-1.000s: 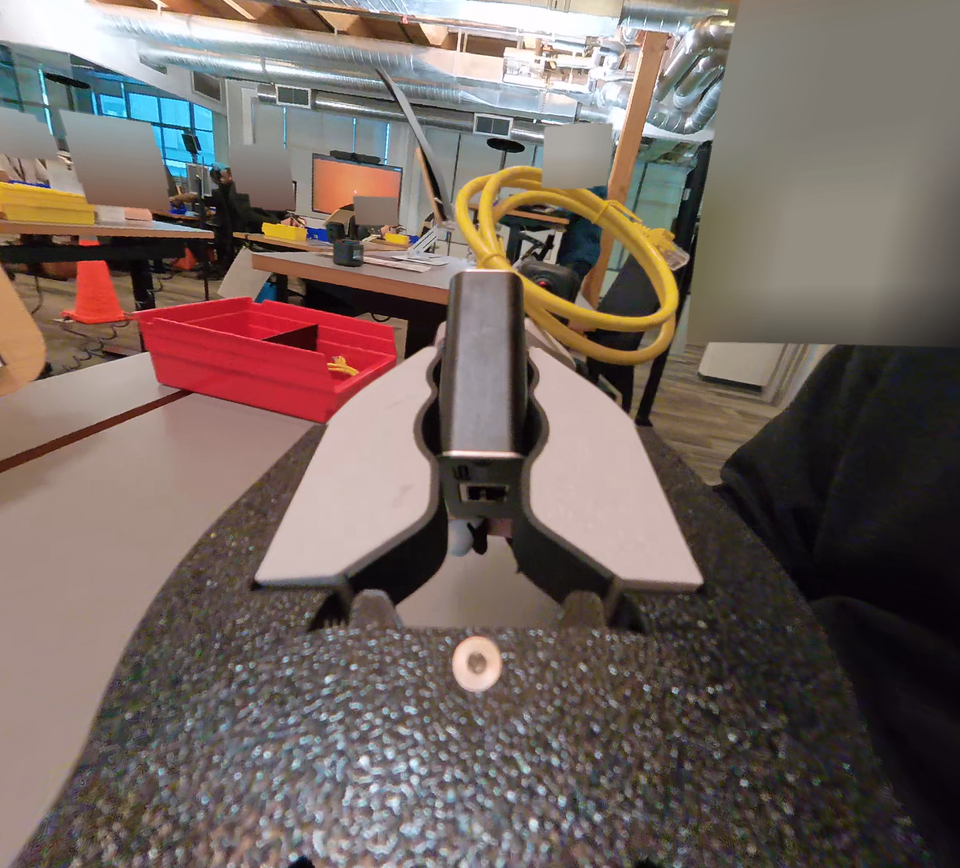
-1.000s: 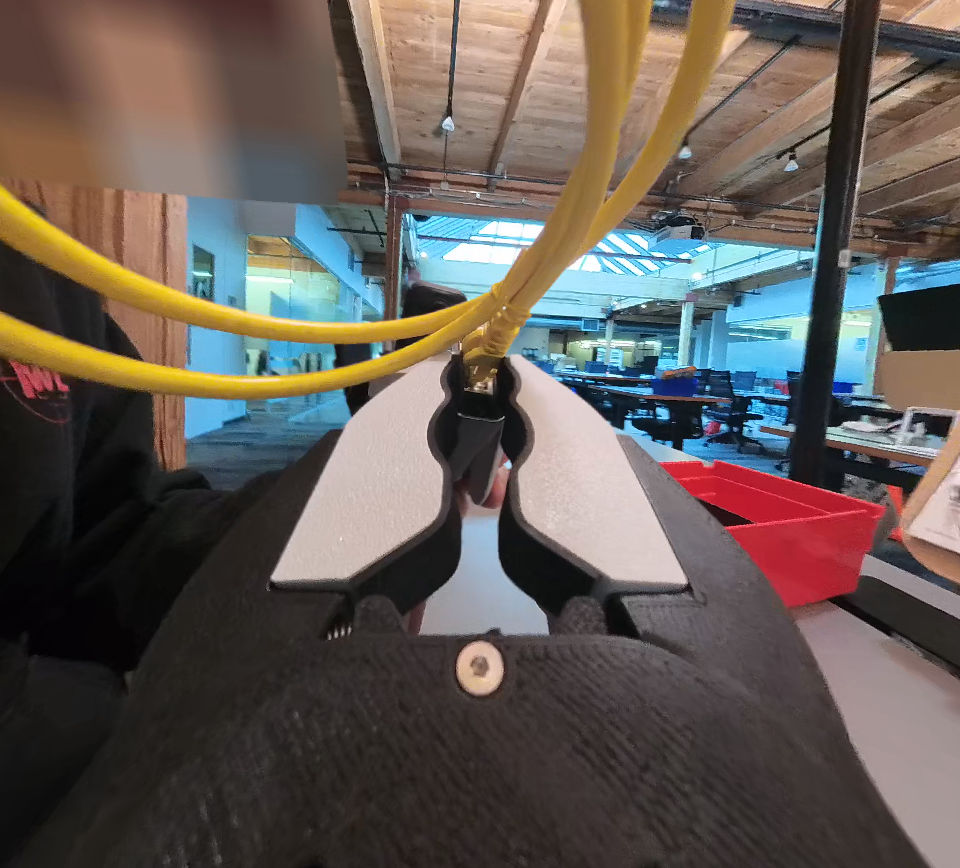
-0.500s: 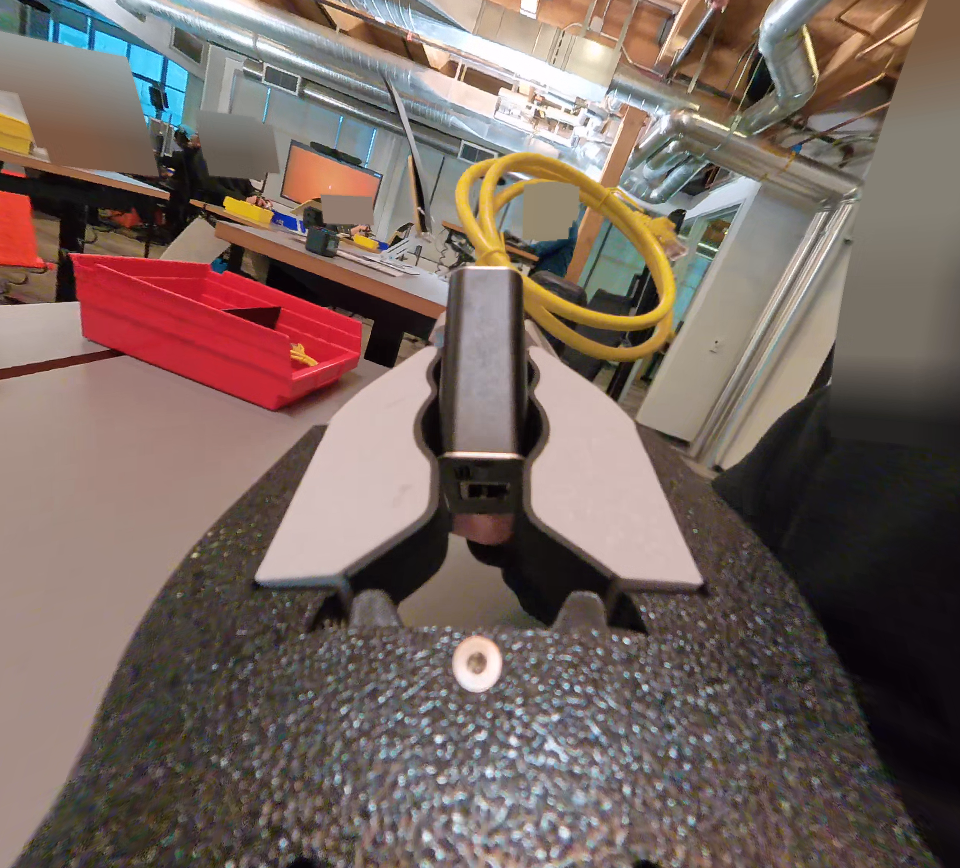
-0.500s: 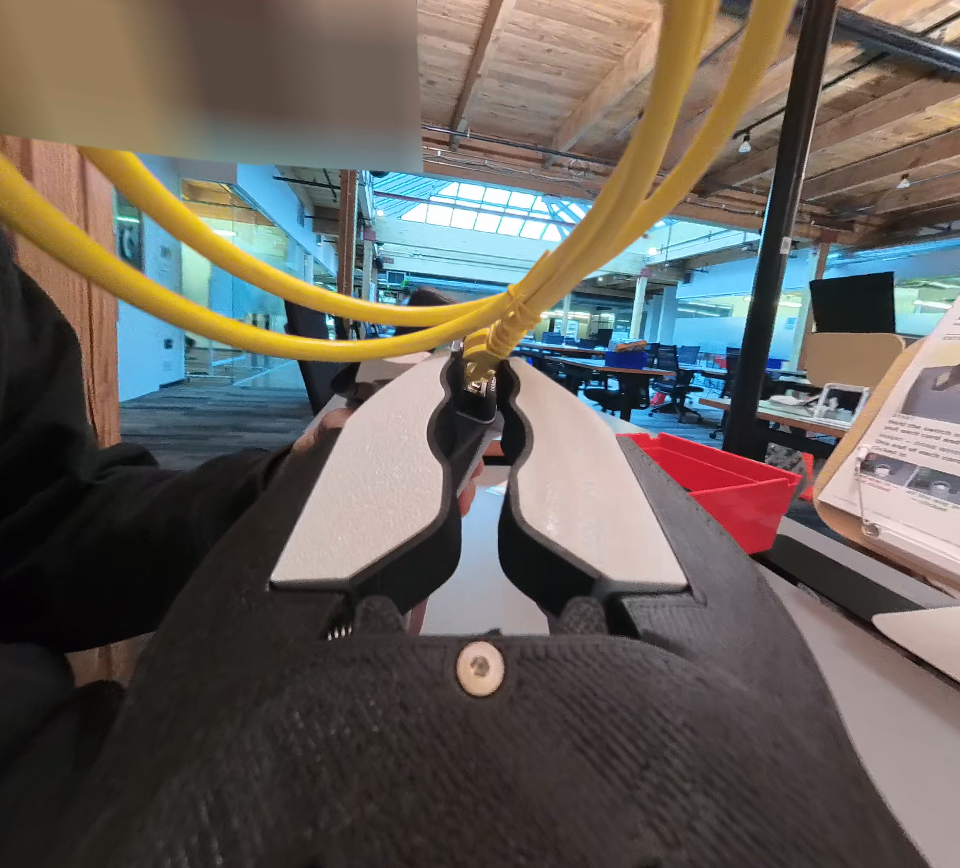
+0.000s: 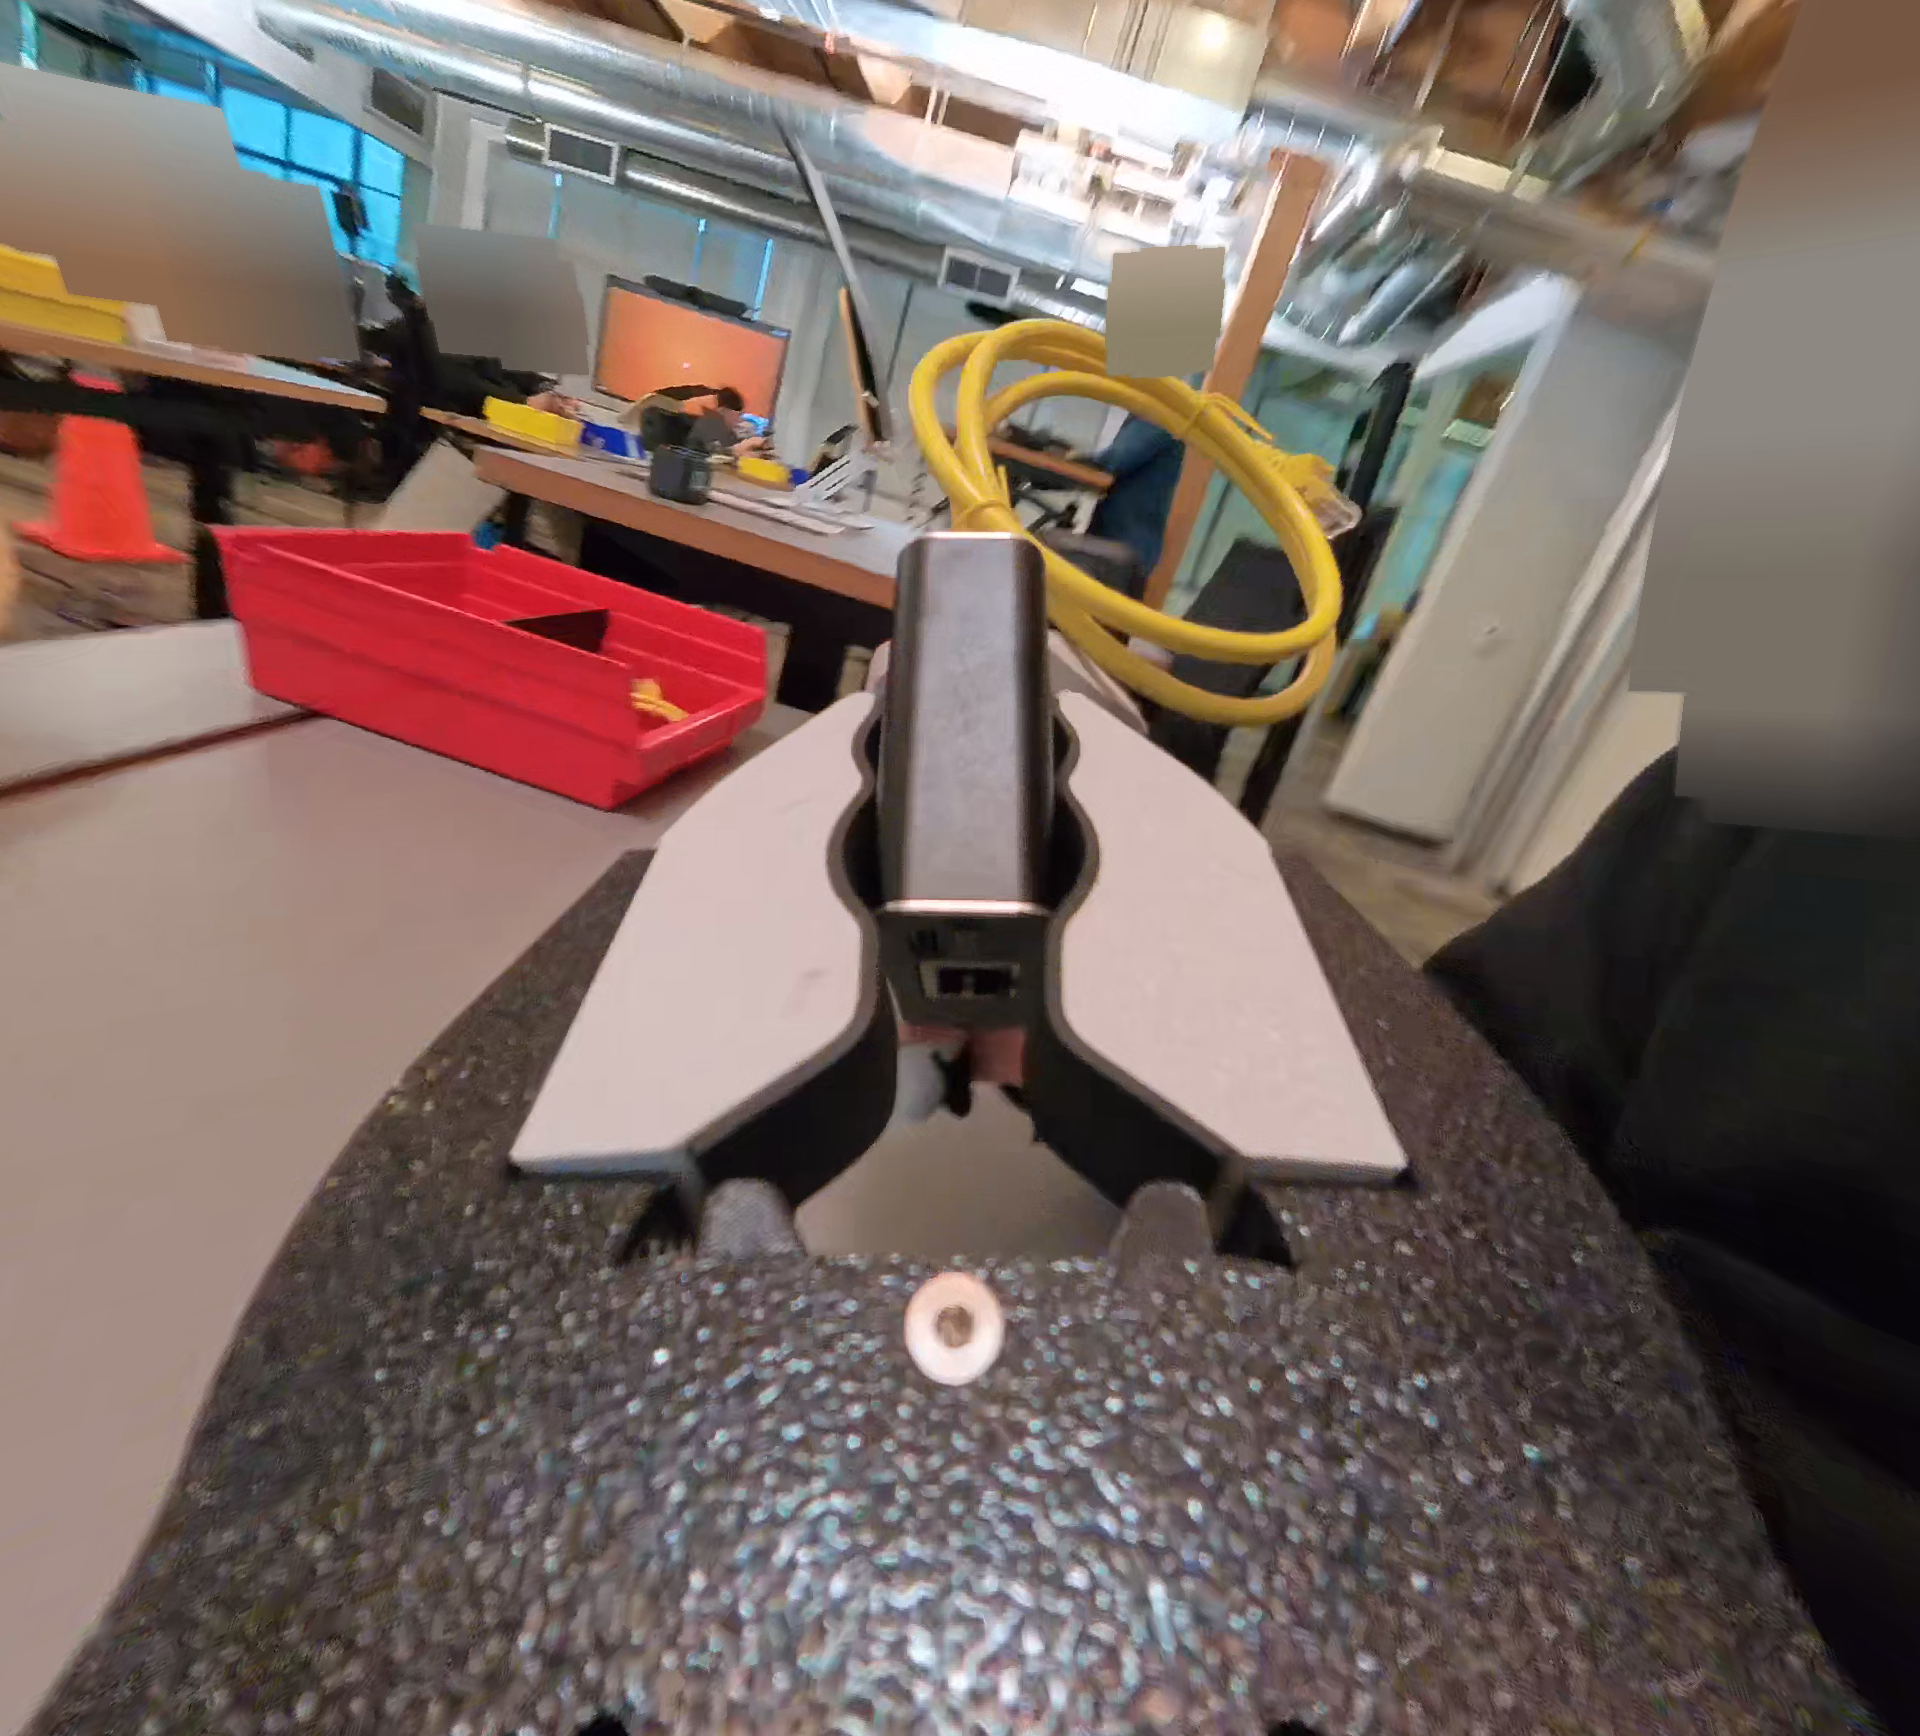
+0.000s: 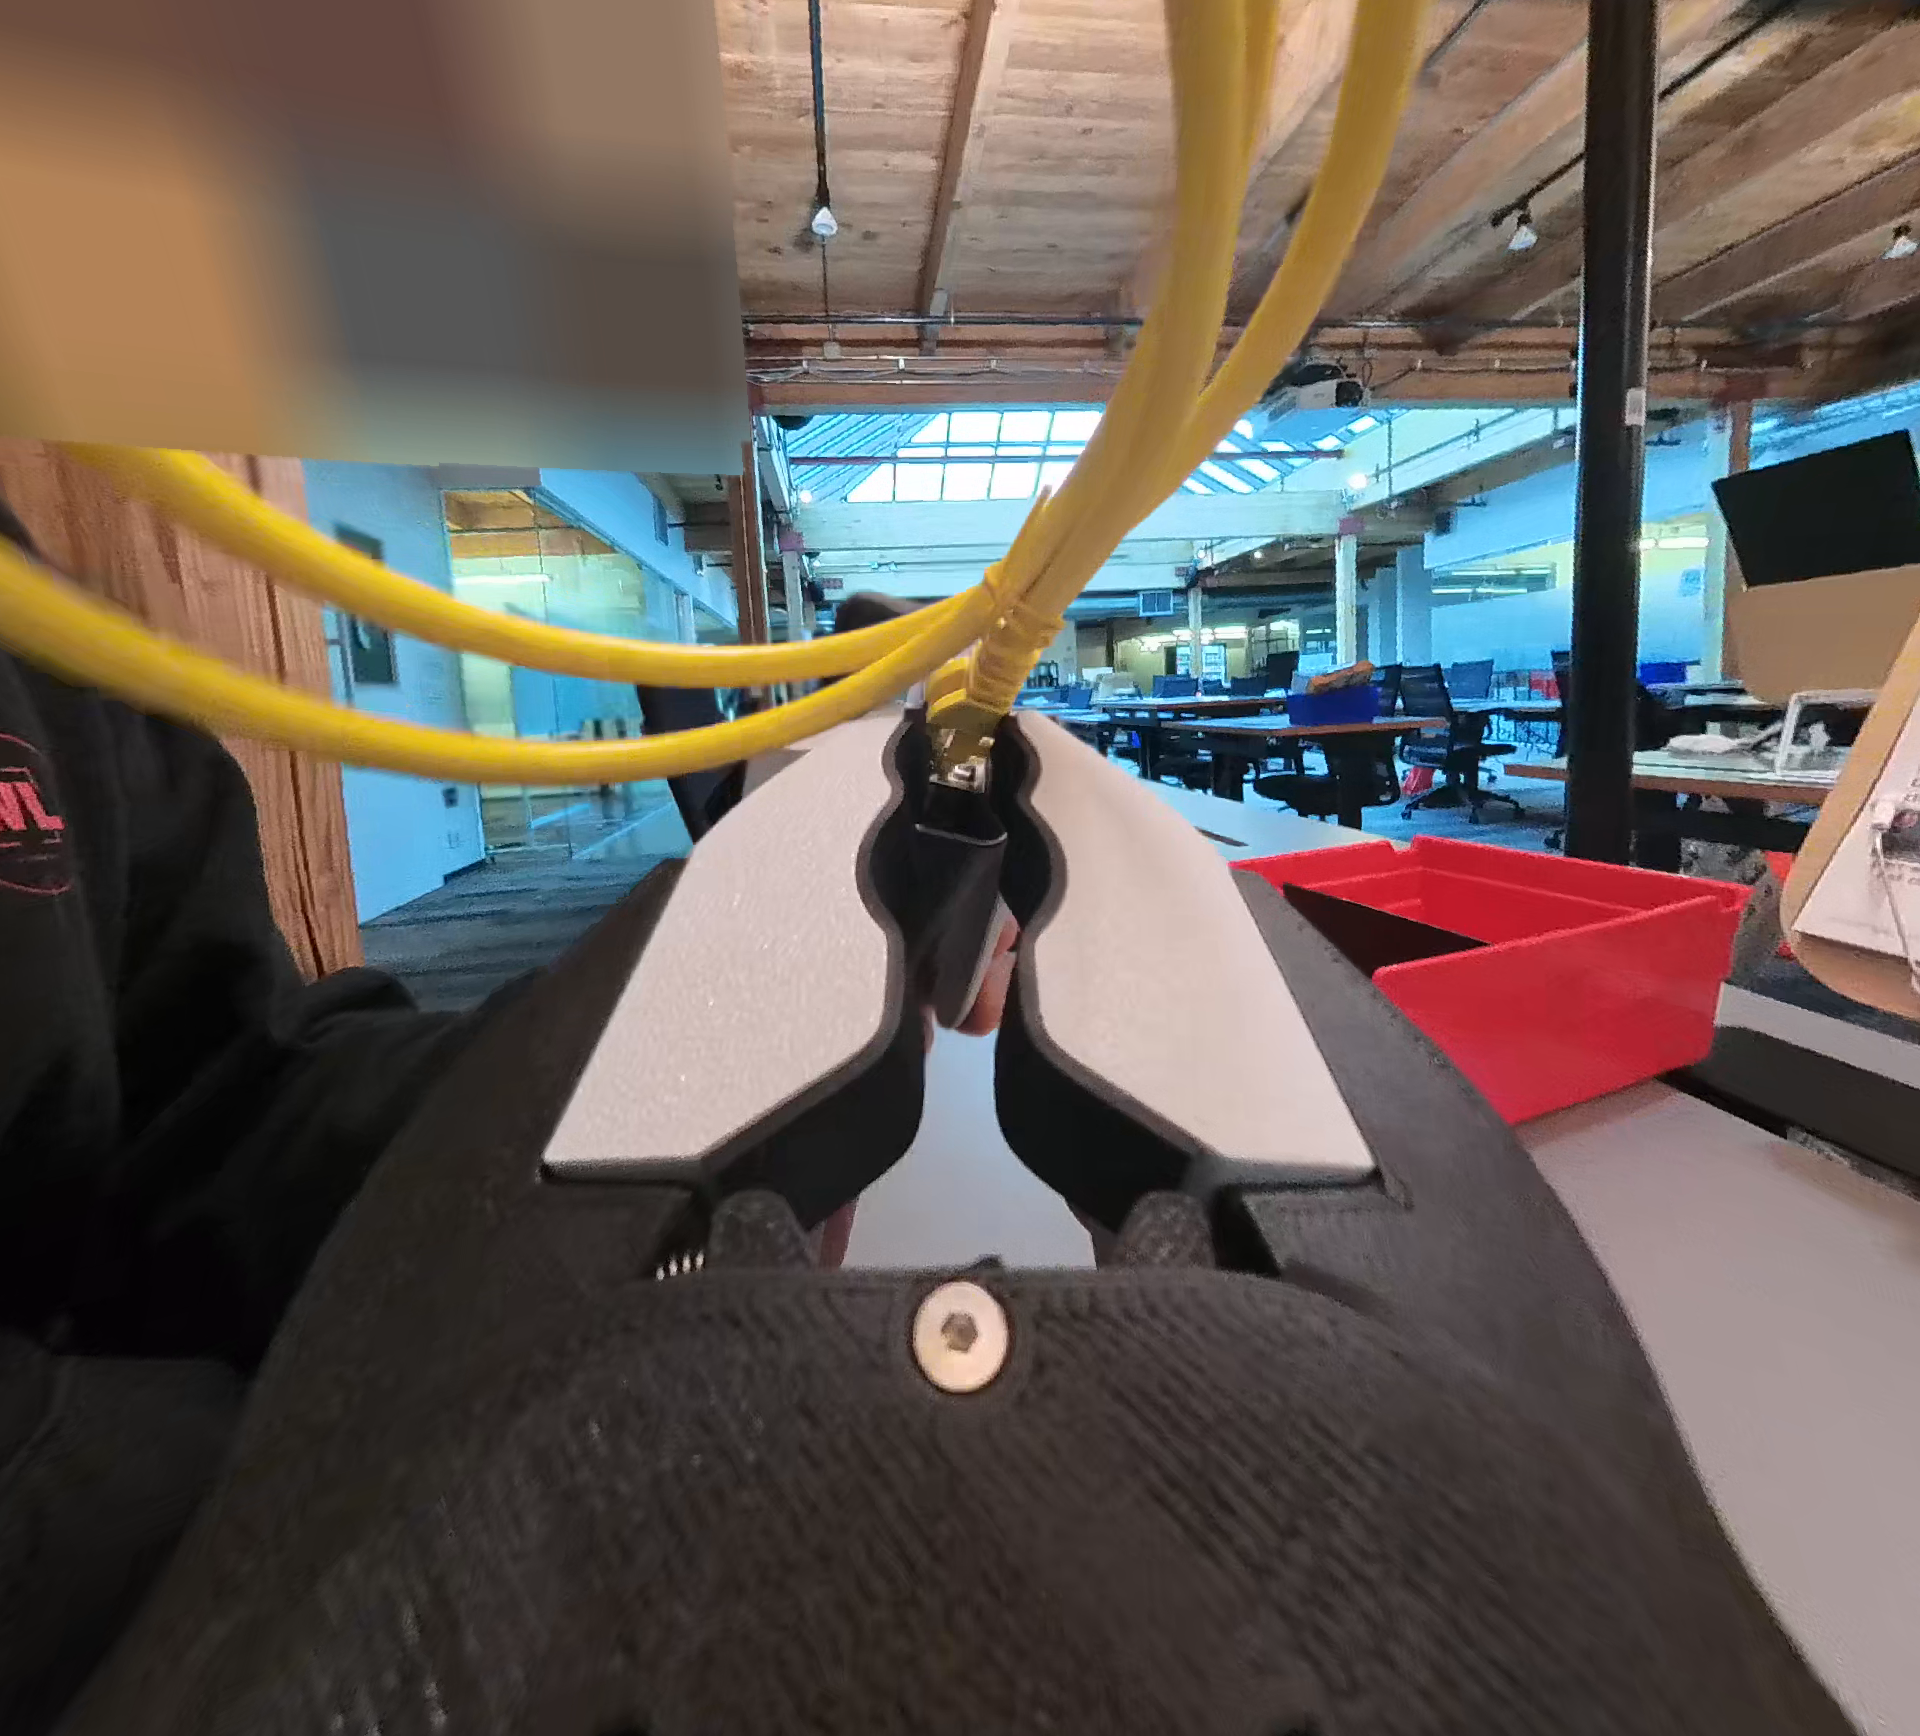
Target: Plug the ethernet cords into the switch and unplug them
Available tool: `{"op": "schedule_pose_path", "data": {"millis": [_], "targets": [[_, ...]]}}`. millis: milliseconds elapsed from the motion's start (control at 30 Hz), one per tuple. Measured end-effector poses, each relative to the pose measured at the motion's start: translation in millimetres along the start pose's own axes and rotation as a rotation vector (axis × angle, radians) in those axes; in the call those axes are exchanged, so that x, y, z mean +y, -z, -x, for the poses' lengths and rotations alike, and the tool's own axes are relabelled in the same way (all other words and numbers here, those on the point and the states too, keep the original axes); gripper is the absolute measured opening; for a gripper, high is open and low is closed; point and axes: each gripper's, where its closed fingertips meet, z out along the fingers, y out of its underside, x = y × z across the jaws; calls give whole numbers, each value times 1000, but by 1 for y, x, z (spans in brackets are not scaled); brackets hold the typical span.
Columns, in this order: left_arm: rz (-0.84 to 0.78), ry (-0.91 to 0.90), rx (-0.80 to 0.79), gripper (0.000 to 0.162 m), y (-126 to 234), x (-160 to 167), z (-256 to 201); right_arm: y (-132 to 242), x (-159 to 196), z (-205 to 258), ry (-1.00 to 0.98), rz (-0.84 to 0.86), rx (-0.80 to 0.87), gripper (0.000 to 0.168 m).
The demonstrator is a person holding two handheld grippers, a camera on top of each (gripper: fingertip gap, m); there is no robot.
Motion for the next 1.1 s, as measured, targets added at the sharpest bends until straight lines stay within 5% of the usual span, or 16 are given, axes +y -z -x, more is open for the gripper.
{"op": "schedule_pose_path", "data": {"millis": [300, 600, 833, 967, 1100], "targets": [[95, -363, -101, 27, 8, 0, 2, -3, 6, 4, -66, 9, -55, 15], [86, -617, -30, 27, 14, -11, -25, -11, -4, 32, 69, 61, -126, 14], [15, -253, 71, 27, 8, -7, -21, -9, -8, 25, 90, 76, -57, 14], [81, -300, -3, 27, 8, 1, -7, -4, 0, 13, -4, 40, -42, 14], [3, -11, 82, 26, 9, 4, 0, -6, 6, 2, -53, 19, -10, 14]]}}
